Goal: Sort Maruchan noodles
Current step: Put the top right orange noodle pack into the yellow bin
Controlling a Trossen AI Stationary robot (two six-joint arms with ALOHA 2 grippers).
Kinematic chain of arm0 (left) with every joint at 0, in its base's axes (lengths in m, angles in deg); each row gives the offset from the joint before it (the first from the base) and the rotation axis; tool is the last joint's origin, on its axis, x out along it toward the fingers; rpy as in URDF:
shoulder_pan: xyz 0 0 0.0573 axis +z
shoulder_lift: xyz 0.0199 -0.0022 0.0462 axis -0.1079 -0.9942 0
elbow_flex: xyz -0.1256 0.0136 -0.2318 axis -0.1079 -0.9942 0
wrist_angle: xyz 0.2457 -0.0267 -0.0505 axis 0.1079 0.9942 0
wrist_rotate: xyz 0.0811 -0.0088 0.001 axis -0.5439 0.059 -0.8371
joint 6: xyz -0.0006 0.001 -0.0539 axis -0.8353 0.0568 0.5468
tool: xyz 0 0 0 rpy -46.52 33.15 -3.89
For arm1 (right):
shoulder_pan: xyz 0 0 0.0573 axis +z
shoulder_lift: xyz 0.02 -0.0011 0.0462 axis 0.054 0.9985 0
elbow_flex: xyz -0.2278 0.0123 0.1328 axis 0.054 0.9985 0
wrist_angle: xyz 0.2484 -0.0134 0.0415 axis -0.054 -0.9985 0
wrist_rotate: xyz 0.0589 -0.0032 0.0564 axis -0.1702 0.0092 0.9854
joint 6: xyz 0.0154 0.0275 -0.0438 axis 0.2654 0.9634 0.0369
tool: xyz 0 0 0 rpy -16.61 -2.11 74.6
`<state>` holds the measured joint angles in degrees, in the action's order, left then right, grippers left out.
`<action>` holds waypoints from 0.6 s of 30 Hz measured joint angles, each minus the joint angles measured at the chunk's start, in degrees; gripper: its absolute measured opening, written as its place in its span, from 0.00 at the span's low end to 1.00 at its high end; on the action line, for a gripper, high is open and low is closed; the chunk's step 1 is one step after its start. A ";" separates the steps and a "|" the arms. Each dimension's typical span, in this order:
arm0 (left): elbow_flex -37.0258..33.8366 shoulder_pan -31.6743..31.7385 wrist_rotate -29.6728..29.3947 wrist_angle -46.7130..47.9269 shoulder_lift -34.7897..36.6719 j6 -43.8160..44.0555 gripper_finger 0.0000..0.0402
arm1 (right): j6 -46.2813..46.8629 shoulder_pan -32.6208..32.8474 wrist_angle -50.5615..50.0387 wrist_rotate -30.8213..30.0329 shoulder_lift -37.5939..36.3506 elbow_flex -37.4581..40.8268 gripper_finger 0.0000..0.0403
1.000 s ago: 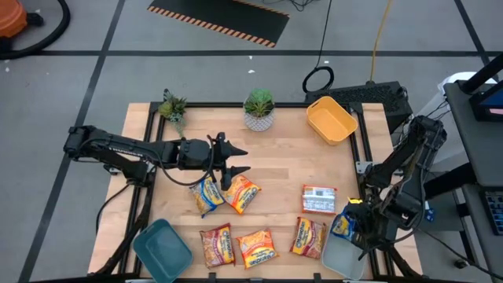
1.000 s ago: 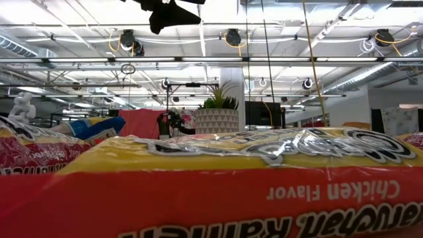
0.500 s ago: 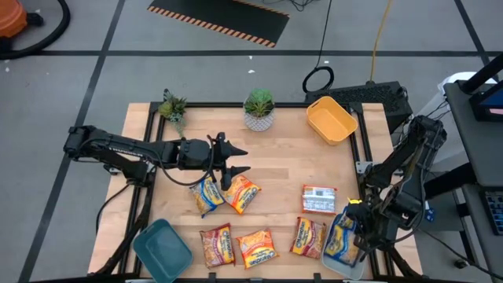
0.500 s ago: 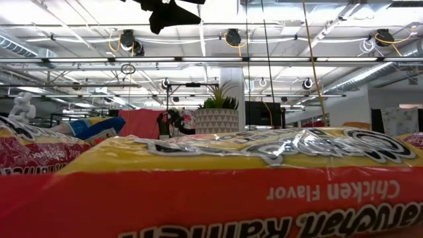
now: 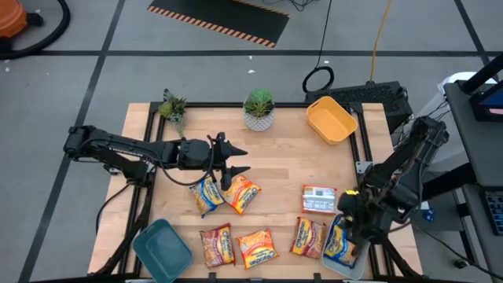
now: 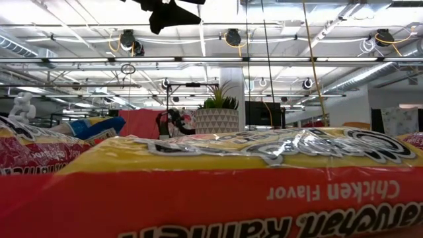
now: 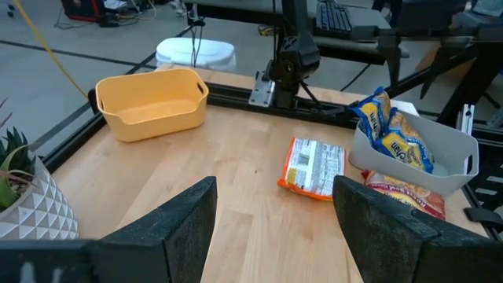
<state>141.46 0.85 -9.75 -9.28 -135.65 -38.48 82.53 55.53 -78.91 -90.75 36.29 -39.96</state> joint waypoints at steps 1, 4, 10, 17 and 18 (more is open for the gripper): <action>0.00 -0.01 0.00 0.12 0.00 0.00 0.64 | -1.75 -1.33 0.11 -0.70 0.00 -0.02 0.40; 0.00 -0.01 -0.02 1.32 0.00 -0.34 0.64 | -6.27 -6.03 0.45 -1.70 0.00 -0.02 0.40; -0.02 0.06 -0.02 3.42 0.00 -1.27 0.64 | -17.54 -17.25 3.60 -0.55 0.02 -0.02 0.40; -0.02 0.06 -0.02 4.86 0.00 -1.48 0.64 | -34.14 -28.70 14.84 -0.63 0.02 -0.02 0.40; -0.02 0.06 -0.02 5.33 0.00 -1.66 0.64 | -36.12 -29.85 16.87 -1.31 0.02 -0.02 0.40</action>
<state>141.43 0.91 -9.78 -3.95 -135.65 -40.14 46.41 25.67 -62.04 -92.06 36.31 -39.98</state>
